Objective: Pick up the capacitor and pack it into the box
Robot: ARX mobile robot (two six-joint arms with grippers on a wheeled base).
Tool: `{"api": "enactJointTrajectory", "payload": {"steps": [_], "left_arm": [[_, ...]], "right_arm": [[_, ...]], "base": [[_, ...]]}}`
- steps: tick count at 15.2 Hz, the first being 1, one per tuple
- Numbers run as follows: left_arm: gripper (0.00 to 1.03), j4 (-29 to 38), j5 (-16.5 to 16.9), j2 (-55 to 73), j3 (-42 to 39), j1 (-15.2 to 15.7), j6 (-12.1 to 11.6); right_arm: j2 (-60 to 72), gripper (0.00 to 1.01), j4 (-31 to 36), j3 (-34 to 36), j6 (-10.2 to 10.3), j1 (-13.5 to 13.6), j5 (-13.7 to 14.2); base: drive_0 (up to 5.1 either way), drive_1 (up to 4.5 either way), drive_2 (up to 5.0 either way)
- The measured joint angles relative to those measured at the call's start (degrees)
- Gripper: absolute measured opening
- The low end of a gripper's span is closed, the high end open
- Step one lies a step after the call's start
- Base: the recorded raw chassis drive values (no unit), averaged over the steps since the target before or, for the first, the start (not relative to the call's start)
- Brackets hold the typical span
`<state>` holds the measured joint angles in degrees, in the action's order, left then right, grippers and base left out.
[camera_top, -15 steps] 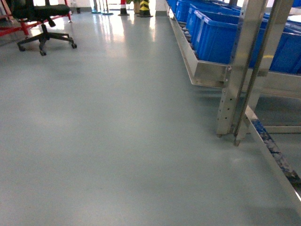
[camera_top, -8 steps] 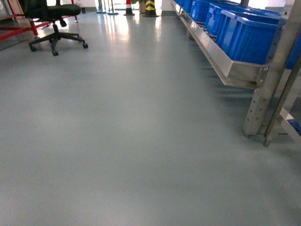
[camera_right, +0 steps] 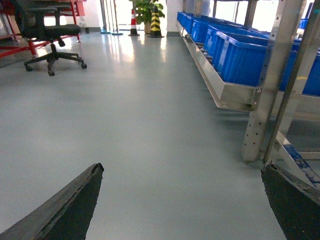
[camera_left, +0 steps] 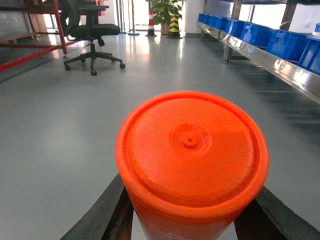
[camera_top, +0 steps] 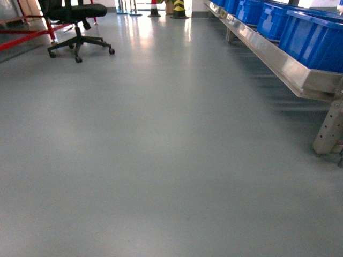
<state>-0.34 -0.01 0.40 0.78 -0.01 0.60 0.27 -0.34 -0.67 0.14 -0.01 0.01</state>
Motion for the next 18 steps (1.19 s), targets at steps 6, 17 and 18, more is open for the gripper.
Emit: {"api": "enactJointTrajectory", "payload": {"steps": [6,17,18], "left_arm": [[0.44,-0.02,-0.04,0.00,0.00,0.00,-0.02],[0.44,-0.02,-0.02,0.00,-0.02,0.00,-0.02],[0.44,0.00,-0.02,0.00,-0.02,0.00,-0.02]], "right_arm": [[0.00,0.98,-0.02,0.00,0.00,0.00,0.00],[0.00,0.98,0.09,0.00,0.00,0.00,-0.02],[0.00,0.98,0.11,0.00,0.00,0.00,0.00]], "base": [[-5.0,2.41,2.4],[-5.1,2.39,2.4],[-5.0,2.50,2.5]]}}
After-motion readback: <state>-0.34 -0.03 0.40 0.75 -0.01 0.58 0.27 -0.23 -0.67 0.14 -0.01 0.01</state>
